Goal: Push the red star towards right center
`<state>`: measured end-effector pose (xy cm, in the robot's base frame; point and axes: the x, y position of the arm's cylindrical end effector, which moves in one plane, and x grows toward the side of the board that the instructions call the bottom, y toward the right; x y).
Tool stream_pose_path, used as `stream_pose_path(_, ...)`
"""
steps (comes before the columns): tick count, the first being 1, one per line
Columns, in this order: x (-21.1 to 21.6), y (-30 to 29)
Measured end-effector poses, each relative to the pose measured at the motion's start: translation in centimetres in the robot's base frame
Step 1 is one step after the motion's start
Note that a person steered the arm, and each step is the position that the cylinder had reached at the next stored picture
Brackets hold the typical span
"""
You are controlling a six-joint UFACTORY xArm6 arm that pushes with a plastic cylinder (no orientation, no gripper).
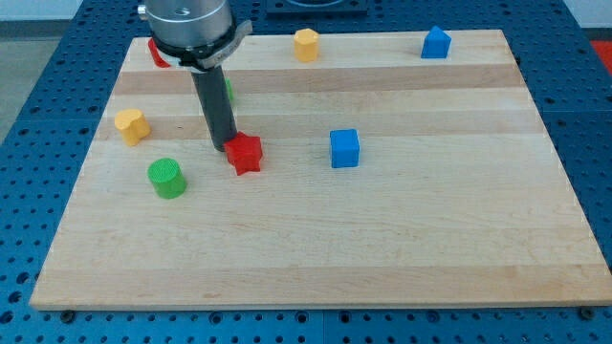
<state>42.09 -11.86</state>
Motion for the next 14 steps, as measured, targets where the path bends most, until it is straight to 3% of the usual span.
stream_pose_path(2,1.3,-4.3)
stream_pose_path(3,3.2,-3.1)
stream_pose_path(4,3.3,1.6)
stream_pose_path(6,-2.2,10.7)
stream_pose_path(7,-3.3,12.5)
stream_pose_path(9,-4.0,8.7)
stream_pose_path(10,-7.0,10.1)
stream_pose_path(12,-5.9,24.4)
stream_pose_path(14,-8.3,15.0)
